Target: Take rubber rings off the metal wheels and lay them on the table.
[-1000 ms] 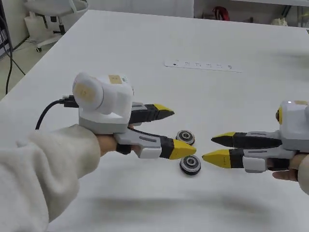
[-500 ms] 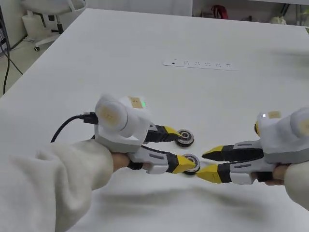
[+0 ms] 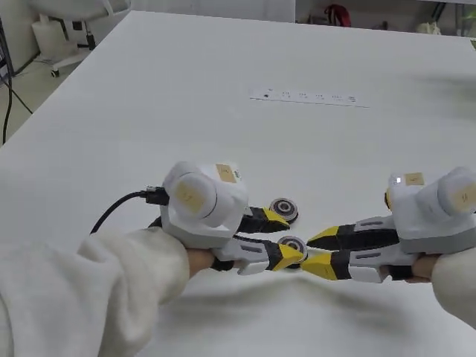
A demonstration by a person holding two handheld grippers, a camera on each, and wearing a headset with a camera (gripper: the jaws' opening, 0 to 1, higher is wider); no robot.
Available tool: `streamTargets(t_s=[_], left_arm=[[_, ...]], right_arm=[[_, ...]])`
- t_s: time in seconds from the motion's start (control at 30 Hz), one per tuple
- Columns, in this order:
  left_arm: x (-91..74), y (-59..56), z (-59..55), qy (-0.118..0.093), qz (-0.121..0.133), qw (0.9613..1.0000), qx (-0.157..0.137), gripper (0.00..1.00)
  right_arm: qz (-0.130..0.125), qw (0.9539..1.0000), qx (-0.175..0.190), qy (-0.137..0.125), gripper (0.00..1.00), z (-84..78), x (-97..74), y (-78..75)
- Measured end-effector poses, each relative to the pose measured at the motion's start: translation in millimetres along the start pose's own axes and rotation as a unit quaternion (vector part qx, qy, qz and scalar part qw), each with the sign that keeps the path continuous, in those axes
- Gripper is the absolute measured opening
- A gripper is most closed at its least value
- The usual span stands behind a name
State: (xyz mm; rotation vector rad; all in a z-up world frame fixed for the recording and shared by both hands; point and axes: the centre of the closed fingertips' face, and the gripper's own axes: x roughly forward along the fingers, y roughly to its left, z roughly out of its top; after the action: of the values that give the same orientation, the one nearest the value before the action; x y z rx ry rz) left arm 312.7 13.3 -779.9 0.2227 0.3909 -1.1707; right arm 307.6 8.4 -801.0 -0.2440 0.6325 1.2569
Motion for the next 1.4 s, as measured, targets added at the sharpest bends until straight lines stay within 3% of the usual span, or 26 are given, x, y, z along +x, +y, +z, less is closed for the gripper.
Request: streamTargets(t_s=[0.13, 0.3, 0.5, 0.73, 0.87, 1.4], left_arm=[[2.5, 0.0, -11.6, 0.021, 0.001, 0.9997, 0.015, 0.21], [3.2, 5.4, -10.5, 0.016, 0.010, 0.9997, 0.012, 0.20], [5.0, -1.0, -10.1, 0.013, -0.003, 0.9998, 0.017, 0.15], [5.9, -0.5, -10.2, 0.014, 0.001, 0.9997, 0.019, 0.14], [4.5, -0.9, -10.4, 0.016, -0.001, 0.9996, 0.024, 0.14], [1.9, -1.1, -11.0, 0.010, -0.001, 0.9996, 0.025, 0.14]], right_arm=[[0.000, 1.0000, -0.004, 0.004, 0.18, -1.7, 1.3, -0.5], [-0.001, 1.0000, -0.004, 0.004, 0.17, -2.3, 1.5, -1.9], [-0.003, 1.0000, -0.002, 0.005, 0.17, -3.2, 2.5, -2.8], [-0.002, 0.9999, -0.007, 0.010, 0.15, -4.0, 3.6, -2.0], [-0.005, 0.9997, -0.014, 0.017, 0.07, -7.2, 4.3, -2.8], [-0.010, 0.9995, -0.019, 0.023, 0.00, -4.8, 4.1, 1.2]])
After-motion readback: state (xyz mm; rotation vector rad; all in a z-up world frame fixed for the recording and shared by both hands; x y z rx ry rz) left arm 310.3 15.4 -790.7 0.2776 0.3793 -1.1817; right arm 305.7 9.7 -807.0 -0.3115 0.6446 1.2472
